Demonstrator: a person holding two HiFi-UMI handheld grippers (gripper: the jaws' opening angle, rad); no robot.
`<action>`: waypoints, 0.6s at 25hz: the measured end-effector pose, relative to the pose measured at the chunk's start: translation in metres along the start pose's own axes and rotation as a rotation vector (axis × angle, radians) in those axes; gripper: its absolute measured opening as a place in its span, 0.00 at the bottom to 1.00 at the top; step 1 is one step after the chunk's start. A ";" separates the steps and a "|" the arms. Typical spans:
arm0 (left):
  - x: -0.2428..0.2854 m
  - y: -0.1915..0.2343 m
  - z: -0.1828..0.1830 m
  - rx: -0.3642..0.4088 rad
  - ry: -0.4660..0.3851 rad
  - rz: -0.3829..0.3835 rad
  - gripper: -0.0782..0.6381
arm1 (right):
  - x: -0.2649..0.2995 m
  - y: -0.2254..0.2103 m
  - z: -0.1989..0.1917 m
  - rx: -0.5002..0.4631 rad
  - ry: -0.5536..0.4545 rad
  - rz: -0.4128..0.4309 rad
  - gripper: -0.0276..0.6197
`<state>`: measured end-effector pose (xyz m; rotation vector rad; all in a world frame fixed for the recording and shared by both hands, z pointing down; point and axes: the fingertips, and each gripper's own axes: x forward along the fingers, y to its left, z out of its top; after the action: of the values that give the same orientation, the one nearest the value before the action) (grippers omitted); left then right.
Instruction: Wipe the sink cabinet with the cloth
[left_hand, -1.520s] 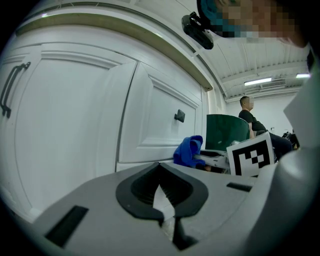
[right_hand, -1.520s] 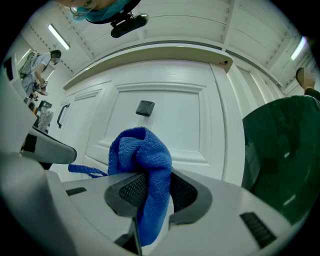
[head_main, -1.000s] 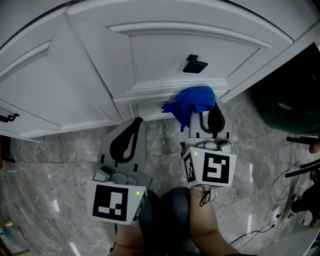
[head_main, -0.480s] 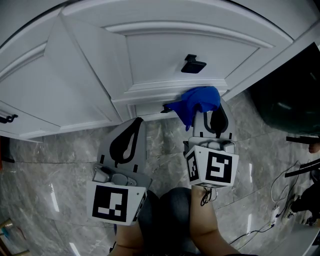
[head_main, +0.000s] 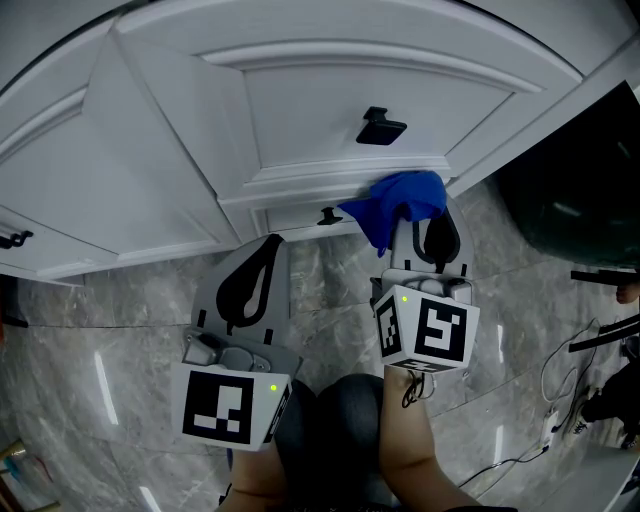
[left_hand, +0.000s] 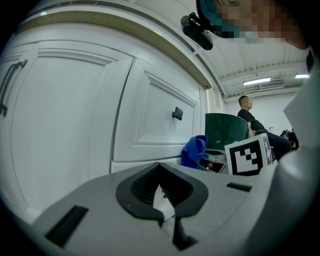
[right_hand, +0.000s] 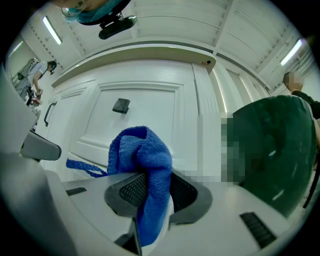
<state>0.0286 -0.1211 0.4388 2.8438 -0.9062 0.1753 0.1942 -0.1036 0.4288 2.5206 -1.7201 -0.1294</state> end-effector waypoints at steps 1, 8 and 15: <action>0.000 0.000 -0.001 0.002 0.004 -0.001 0.11 | 0.000 -0.002 0.000 0.000 0.001 -0.005 0.22; 0.001 -0.003 0.001 0.003 -0.003 -0.010 0.11 | 0.001 -0.012 -0.003 0.000 -0.002 -0.031 0.22; -0.001 -0.003 0.002 -0.001 -0.004 -0.009 0.11 | 0.001 -0.032 -0.007 0.004 0.000 -0.087 0.22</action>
<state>0.0297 -0.1186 0.4366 2.8476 -0.8937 0.1686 0.2246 -0.0924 0.4323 2.5995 -1.6121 -0.1326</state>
